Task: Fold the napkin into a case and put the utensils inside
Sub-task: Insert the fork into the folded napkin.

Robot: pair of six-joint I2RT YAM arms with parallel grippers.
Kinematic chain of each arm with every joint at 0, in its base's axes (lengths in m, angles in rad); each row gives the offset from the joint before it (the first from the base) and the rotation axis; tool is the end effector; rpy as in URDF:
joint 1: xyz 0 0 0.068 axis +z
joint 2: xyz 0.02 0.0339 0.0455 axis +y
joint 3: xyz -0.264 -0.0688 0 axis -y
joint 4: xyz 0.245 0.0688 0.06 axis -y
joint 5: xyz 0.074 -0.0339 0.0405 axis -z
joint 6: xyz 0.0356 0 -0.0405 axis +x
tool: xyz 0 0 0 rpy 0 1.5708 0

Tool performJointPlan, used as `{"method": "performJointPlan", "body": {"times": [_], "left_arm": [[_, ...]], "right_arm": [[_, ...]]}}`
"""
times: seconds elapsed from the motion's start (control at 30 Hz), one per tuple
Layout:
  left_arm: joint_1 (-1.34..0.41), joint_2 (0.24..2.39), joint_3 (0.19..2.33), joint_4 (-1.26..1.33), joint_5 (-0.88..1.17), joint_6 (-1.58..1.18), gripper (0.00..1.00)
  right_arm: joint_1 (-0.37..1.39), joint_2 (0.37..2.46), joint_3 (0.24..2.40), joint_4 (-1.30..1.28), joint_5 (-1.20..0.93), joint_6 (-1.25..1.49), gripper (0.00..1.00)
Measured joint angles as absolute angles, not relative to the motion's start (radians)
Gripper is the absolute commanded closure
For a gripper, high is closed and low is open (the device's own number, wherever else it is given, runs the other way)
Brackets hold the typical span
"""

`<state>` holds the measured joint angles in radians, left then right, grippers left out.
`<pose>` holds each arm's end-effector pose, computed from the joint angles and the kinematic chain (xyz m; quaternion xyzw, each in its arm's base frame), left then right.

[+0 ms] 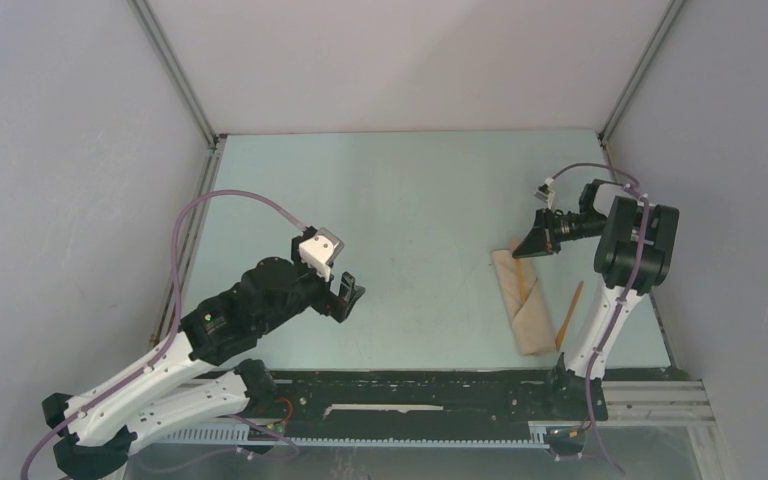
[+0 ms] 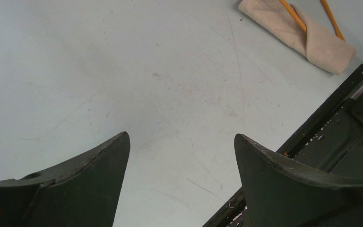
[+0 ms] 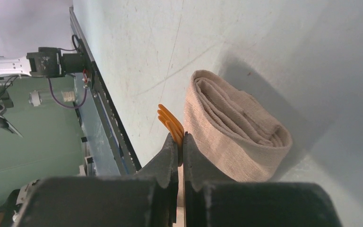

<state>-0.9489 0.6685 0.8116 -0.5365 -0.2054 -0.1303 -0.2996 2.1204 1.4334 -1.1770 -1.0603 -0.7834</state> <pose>0.0917 -0.1155 0.3297 0.2770 0.7816 -0.2106 0.5177 0.3521 -0.0763 0.1421 -0.1327 0.8463 0.4936 0.1498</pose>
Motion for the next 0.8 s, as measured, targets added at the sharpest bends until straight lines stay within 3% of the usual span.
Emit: {"method": "performJointPlan", "body": {"times": [0.8], "left_arm": [[-0.958, 0.648, 0.812, -0.536, -0.203, -0.130, 0.11]], "right_arm": [[-0.234, 2.120, 1.323, -1.176, -0.994, -0.779, 0.96]]}}
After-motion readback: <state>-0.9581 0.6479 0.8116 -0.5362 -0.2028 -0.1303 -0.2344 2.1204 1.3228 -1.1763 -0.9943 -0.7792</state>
